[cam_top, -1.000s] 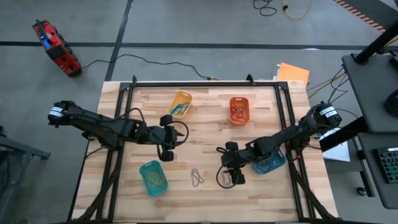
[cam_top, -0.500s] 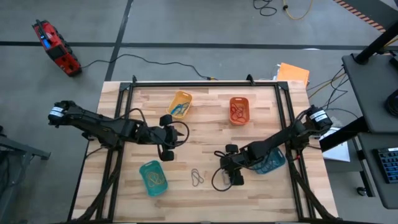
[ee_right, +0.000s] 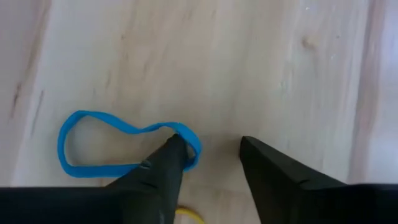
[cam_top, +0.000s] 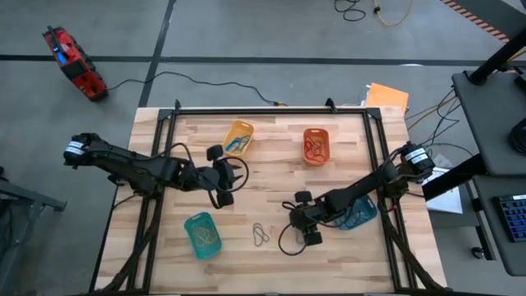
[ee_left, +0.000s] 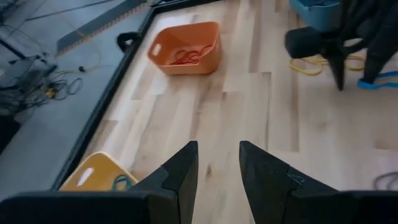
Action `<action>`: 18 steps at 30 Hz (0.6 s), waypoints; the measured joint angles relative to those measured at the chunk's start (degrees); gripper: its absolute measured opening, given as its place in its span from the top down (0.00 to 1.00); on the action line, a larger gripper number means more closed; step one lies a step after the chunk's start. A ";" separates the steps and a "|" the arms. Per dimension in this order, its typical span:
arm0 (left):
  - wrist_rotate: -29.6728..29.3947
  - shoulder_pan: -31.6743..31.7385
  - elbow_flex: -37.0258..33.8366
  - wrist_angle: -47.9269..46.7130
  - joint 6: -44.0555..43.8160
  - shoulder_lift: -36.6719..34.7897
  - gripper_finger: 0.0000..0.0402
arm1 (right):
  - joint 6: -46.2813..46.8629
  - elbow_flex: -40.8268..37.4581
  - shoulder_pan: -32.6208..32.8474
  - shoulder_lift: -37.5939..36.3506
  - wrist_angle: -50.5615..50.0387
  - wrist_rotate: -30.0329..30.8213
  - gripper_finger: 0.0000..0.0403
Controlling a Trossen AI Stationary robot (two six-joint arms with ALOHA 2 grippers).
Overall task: Sort rubber bands into baskets
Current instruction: Put the blue rubber band into the yellow bin
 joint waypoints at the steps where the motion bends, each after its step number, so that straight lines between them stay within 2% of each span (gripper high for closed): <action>1: -0.65 0.00 0.00 0.00 0.00 0.00 0.75 | -0.32 0.00 0.00 0.07 0.00 0.39 0.64; 9: -0.88 0.00 0.00 0.00 -1.06 0.00 0.75 | -0.86 -0.06 -0.11 0.03 -0.07 1.36 0.95; 15: -0.78 0.00 -0.23 0.79 -1.57 0.00 0.75 | -1.57 -0.29 -0.01 -1.63 -0.20 4.03 0.97; 18: 1.86 0.00 -1.22 2.35 -2.29 0.00 0.75 | -3.07 -0.39 -0.04 -3.84 -0.16 6.86 0.97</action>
